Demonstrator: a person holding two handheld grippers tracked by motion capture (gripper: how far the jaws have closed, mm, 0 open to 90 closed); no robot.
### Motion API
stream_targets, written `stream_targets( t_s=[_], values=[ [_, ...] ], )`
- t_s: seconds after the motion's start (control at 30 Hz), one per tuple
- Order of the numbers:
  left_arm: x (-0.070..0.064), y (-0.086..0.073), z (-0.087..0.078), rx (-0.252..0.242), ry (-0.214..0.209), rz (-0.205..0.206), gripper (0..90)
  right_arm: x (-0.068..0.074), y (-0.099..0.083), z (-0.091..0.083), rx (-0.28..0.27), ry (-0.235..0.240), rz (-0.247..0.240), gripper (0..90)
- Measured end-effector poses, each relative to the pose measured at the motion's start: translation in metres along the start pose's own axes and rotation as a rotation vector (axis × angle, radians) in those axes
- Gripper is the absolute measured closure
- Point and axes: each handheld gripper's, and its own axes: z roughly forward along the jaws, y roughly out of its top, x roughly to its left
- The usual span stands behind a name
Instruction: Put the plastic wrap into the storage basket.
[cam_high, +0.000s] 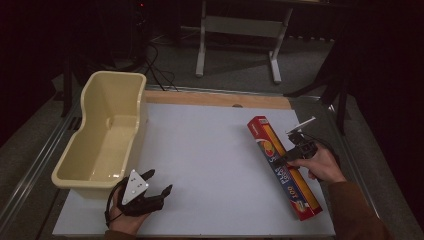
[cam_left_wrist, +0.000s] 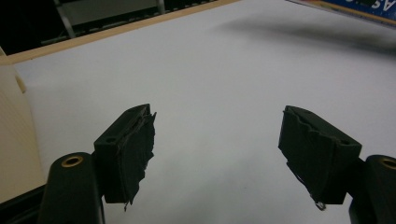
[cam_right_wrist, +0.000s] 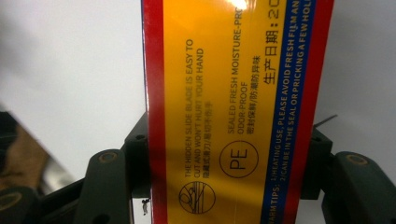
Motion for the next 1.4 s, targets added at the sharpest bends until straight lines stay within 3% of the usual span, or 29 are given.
stream_targets(
  t_s=[0.17,0.3,0.57,1.4],
  values=[
    [-0.001,0.0,0.0,-0.001,-0.002,-0.001,26.3,0.015,0.003,-0.006,-0.023,0.057,-0.032,39.8],
    [-0.001,0.0,0.0,-0.001,-0.003,0.0,26.3,0.029,0.006,-0.008,-0.035,0.053,-0.063,39.8],
    [-0.001,0.0,0.0,-0.004,-0.003,-0.001,26.3,0.057,0.011,-0.012,-0.066,0.105,-0.112,39.8],
    [-0.001,0.001,-0.001,-0.014,-0.005,-0.005,26.3,0.125,0.033,-0.031,-0.236,0.247,-0.166,39.8]
  ],
)
